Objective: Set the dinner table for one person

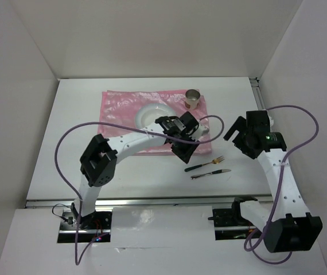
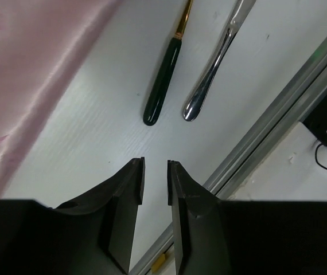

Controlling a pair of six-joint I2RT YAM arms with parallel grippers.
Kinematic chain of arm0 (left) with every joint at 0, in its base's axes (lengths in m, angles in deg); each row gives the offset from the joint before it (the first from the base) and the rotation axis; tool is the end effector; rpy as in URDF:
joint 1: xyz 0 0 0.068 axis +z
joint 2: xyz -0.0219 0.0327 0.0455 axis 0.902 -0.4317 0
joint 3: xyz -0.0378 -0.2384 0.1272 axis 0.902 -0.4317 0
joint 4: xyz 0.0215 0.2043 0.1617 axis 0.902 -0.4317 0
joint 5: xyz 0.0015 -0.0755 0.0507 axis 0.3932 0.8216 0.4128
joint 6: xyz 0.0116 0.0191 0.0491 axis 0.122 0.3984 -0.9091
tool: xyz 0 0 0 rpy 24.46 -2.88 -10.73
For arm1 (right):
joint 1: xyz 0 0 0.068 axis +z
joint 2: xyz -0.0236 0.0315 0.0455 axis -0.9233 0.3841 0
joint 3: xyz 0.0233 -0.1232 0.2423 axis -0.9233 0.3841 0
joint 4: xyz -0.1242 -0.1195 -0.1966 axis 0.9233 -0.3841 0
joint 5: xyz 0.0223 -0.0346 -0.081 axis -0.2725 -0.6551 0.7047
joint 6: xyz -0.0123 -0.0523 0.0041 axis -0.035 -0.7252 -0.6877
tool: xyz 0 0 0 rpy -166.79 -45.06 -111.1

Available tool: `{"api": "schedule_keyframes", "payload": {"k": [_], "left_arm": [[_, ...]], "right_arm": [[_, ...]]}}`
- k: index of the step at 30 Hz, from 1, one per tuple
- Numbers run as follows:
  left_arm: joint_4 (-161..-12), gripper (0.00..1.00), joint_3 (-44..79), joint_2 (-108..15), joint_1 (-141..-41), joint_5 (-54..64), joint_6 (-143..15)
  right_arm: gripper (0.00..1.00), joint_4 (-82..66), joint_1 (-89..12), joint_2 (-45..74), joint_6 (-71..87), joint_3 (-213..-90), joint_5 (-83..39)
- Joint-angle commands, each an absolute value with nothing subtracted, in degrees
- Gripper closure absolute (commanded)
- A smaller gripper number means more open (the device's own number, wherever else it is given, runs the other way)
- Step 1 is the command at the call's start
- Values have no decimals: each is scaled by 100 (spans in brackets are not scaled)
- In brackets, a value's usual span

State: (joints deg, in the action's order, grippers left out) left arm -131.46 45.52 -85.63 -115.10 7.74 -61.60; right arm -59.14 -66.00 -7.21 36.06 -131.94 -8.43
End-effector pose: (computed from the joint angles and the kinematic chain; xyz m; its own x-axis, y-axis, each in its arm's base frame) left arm 0.2737 -0.3452 0.2613 -0.7130 0.5039 -0.4875 0.6762 0.6780 -0.2881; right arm 0.1968 0.0012 0.2968 -0.6498 0.5544 -0.5199 0.4961 0.8276 0.2624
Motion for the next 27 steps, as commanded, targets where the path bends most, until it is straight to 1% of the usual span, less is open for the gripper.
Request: {"api": "schedule_keyframes", "payload": {"k": [1,3,4,8,14,19,23,27], "left_arm": [[-13074,60,4688,-8948,-11688,936,-6465],[-12907,59,4688,-9099,-11838,841,-6466],[-12845,58,4844,-9195,-11995,606,-6370],[-12845,57,5144,-9687,-12260,287,-6317],[-12502,57,5145,-9882,-12261,102,-6194],[-12554,54,5197,-10101,-12261,-20,-6194],[-12494,52,5119,-10172,-12261,-126,-6194],[-12493,52,5066,-10172,-12261,-187,-6246]], "right_arm": [[2,-6642,-6645,-939,4131,-13823,-189],[0,-7003,-6645,-1000,4317,-13939,59],[0,-7075,-6645,-1070,4475,-14000,199],[0,-7129,-6645,-1299,4564,-14001,201],[0,-7129,-6645,-1352,4511,-14001,156],[0,-7015,-6793,-1291,4240,-14440,428],[0,-6953,-6794,-1238,4169,-14572,482],[0,-6953,-6794,-1238,4099,-14572,472]]}}
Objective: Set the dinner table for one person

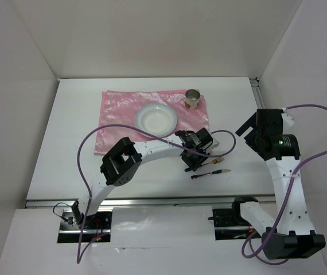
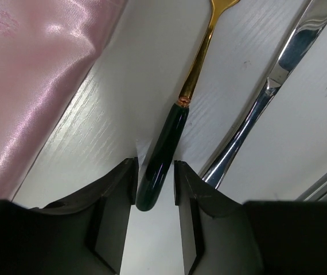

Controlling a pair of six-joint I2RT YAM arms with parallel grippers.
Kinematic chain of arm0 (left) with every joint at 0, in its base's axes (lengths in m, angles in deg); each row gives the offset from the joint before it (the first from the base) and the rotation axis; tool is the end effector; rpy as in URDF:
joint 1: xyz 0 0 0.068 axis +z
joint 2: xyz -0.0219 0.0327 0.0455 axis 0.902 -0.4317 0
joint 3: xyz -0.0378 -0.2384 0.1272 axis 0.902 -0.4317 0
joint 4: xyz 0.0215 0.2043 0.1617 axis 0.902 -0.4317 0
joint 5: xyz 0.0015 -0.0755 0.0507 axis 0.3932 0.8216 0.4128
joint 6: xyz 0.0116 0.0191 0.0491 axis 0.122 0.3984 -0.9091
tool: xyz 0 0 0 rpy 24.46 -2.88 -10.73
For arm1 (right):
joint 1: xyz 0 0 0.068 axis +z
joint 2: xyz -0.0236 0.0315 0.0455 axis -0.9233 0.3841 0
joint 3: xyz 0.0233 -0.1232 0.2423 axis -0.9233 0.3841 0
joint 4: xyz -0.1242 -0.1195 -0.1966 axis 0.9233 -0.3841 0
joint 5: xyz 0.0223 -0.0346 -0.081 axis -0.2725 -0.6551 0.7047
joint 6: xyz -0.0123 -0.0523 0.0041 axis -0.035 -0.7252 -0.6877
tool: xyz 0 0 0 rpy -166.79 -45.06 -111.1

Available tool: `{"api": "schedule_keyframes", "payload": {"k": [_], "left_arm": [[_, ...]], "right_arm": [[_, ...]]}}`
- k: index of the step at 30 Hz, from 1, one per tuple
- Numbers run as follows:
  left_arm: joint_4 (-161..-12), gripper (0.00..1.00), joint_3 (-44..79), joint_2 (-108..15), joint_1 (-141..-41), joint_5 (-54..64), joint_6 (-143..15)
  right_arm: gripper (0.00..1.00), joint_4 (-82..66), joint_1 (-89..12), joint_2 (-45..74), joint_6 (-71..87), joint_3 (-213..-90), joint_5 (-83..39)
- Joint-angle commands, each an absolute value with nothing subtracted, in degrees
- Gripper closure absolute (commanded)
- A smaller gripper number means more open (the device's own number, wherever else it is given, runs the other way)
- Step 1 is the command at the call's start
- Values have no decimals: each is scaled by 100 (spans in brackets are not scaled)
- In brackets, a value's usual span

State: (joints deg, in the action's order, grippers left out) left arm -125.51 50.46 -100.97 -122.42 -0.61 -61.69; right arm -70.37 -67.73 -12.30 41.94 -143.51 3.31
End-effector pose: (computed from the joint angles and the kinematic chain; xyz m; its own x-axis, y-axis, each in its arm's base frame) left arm 0.2575 -0.4156 0.1734 -0.6555 0.6056 -0.4511 0.7259 0.6699 -0.1556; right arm 0.1609 -0.0116 0.3607 -0.4419 0.6261 -0.6424 0.6491 0.7175 0.2527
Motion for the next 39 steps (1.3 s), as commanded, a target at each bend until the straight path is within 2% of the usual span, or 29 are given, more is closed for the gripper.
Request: {"api": "schedule_keyframes", "payload": {"k": [1,3,6,16,19,21,22,28,36,39], "left_arm": [[-12493,52,5065,-10232,-12261,-188,-6246],[-12493,52,4943,-10233,-12261,-188,-6246],[-12545,57,4942,-10347,-12261,-240,-6246],[-12836,58,4828,-10418,-12261,-689,-6430],[-12836,78,4775,-10418,-12261,-689,-6431],[-12836,95,4775,-10348,-12261,-689,-6431],[-12940,100,4775,-10347,-12261,-689,-6370],[-13161,100,4828,-9428,-12261,-259,-6317],[-13433,100,4266,-8108,-12261,1348,-6791],[-13495,100,4082,-7704,-12261,1474,-6862]], "right_arm": [[0,-6953,-6794,-1238,4098,-14624,586],[0,-6953,-6794,-1185,4098,-14755,710],[0,-7005,-6794,-1185,4098,-14836,763],[0,-6900,-6794,-1185,4098,-14958,710],[0,-6900,-6794,-1185,4098,-15020,658],[0,-6900,-6794,-1185,4098,-15073,658],[0,-6900,-6794,-1185,4037,-15134,658],[0,-6839,-6794,-984,3984,-15504,710],[0,-6838,-6680,-983,3879,-15715,992],[0,-6786,-6680,-1036,3879,-15610,939]]}}
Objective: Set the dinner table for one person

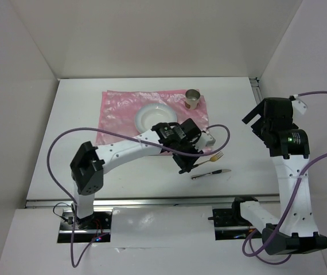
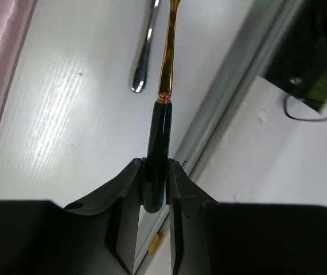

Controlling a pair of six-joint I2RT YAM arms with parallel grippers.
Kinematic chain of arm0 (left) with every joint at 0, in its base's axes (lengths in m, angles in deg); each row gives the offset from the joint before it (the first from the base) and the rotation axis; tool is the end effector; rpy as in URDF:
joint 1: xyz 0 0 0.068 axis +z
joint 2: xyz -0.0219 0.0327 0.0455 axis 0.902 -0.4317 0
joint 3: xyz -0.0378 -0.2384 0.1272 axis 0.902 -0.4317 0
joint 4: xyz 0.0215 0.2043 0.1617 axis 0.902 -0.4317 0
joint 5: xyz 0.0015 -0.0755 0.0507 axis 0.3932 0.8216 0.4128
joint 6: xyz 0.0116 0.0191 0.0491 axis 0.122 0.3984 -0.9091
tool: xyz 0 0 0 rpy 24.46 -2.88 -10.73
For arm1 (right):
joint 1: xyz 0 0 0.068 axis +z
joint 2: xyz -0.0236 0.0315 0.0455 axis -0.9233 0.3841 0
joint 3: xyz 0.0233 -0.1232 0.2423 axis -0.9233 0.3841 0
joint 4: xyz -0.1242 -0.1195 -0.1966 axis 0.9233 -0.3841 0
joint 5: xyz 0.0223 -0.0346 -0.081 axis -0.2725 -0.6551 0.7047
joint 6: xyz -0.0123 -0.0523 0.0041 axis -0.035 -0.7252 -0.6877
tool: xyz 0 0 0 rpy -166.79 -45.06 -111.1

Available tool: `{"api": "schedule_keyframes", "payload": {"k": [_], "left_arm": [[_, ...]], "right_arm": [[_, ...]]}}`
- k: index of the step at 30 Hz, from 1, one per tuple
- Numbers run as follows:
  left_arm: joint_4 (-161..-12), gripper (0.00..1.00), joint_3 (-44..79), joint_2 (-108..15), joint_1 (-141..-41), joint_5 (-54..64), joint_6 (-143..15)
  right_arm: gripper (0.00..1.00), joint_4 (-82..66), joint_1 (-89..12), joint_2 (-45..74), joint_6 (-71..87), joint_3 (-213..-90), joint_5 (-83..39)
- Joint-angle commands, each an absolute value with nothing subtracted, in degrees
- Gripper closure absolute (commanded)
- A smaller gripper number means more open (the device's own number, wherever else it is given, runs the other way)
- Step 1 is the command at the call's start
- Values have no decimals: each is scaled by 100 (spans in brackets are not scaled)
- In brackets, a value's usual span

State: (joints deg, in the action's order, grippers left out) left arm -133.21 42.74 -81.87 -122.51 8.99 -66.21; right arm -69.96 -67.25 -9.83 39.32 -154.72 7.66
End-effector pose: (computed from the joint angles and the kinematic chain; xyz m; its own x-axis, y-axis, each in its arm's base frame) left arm 0.2170 -0.3633 0.2716 -0.5830 0.6444 -0.4948 0.8075 0.5267 -0.2655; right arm 0.1618 -0.0128 0.4127 -0.3324 0.5732 -0.7490 0.6215 0.7304 0.2833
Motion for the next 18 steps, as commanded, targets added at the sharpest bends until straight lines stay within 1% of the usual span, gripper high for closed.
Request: {"api": "schedule_keyframes", "payload": {"k": [1,4,5,8,9,13,14,15,18], "left_arm": [[-13417,100,4020,-7580,-12200,1412,-6775],[-13241,100,3774,-7167,-11534,1360,-6371],[-13240,100,3704,-7096,-10992,1359,-6178],[-13240,100,3650,-6956,-10207,1289,-5861],[-13240,100,3650,-6894,-9786,1228,-5781],[-13617,100,4071,-7042,-8835,210,-5307],[-13722,100,4124,-7104,-8468,147,-5306],[-13724,100,4125,-7200,-8325,-106,-5254],[-13637,100,4125,-7464,-7894,-388,-5253]], "right_arm": [[0,-6786,-6680,-1036,3826,-15609,939],[0,-6602,-6680,-1036,3607,-15487,623],[0,-6479,-6680,-984,3441,-15486,405],[0,-6268,-6680,-930,3220,-15337,-17],[0,-6267,-6680,-774,3132,-15285,-332],[0,-6267,-6680,-377,2816,-15144,-976],[0,-6206,-6680,-324,2745,-15083,-1299],[0,-6206,-6680,-324,2658,-14943,-1511],[0,-5960,-6680,-272,2560,-14705,-2223]]}}
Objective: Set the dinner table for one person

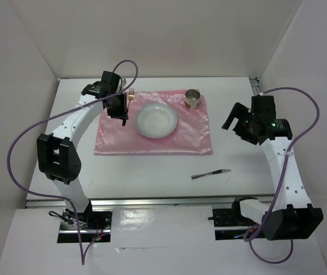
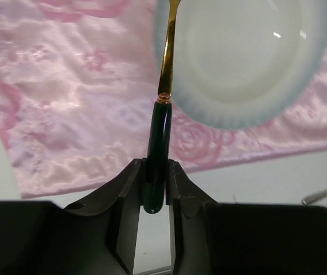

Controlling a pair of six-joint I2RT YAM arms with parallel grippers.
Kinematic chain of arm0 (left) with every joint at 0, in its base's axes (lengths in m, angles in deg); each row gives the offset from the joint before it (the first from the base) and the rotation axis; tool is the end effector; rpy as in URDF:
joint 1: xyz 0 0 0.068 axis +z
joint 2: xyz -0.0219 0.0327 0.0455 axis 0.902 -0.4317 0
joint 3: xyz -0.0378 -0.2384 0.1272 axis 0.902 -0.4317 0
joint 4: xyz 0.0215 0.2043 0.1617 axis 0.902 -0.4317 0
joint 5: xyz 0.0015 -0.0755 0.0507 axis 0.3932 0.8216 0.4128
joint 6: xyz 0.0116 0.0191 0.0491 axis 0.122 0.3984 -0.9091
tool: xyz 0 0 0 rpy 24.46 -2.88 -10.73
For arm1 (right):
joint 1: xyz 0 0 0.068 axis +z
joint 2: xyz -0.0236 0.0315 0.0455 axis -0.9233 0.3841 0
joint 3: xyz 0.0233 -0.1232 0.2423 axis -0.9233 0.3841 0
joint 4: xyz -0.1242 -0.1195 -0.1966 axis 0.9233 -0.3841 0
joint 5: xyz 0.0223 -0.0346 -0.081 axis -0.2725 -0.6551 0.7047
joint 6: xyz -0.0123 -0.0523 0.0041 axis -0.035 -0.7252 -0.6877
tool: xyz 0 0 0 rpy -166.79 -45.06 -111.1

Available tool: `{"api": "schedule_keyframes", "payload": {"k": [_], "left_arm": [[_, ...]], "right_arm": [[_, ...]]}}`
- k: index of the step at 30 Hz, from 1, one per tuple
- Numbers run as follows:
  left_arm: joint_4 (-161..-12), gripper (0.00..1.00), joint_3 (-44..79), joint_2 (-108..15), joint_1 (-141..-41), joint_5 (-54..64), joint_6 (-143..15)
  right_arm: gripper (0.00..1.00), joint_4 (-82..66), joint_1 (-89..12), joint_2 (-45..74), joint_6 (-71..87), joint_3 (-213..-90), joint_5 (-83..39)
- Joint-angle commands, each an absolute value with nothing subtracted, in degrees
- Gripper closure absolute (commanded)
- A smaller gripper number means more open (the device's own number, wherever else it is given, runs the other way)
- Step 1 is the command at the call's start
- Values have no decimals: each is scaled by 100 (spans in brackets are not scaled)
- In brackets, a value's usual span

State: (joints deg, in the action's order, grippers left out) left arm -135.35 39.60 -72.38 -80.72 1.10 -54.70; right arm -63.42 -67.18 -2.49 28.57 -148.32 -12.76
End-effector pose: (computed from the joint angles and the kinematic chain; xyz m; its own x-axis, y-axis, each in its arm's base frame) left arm 0.3699 -0.1113 0.3153 -0.8391 -0.1200 -0.5306 0.0325 0.9625 -0.2692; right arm 0.2127 -0.0001 0.3650 -0.6469 0.4588 -0.6092 0.3519 0.8883 0.2952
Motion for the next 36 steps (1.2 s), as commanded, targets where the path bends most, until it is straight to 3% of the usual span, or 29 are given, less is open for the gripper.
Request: {"api": "schedule_keyframes", "payload": {"k": [1,8,17,21,31,36], "left_arm": [[-13583,100,4125,-7673,-7823,-581,-5253],[-13644,100,4643,-8852,-7594,-1013,-5315],[-13285,100,4240,-8994,-7480,-750,-5367],[-13170,100,4107,-9055,-7480,-1023,-5367],[-12870,100,3519,-9091,-7699,-1357,-4928],[-12933,89,3571,-9143,-7752,-1296,-4928]], "right_arm": [[0,-5890,-6628,-271,2560,-14530,-2347],[6,-5800,-6284,-446,3666,-13237,-1884],[15,-5793,-5759,-658,4878,-11946,-1813],[25,-5722,-5292,-509,5319,-11751,-1611],[26,-5564,-4220,106,6480,-11574,-863],[27,-5424,-4000,765,6849,-11812,-511]]}}
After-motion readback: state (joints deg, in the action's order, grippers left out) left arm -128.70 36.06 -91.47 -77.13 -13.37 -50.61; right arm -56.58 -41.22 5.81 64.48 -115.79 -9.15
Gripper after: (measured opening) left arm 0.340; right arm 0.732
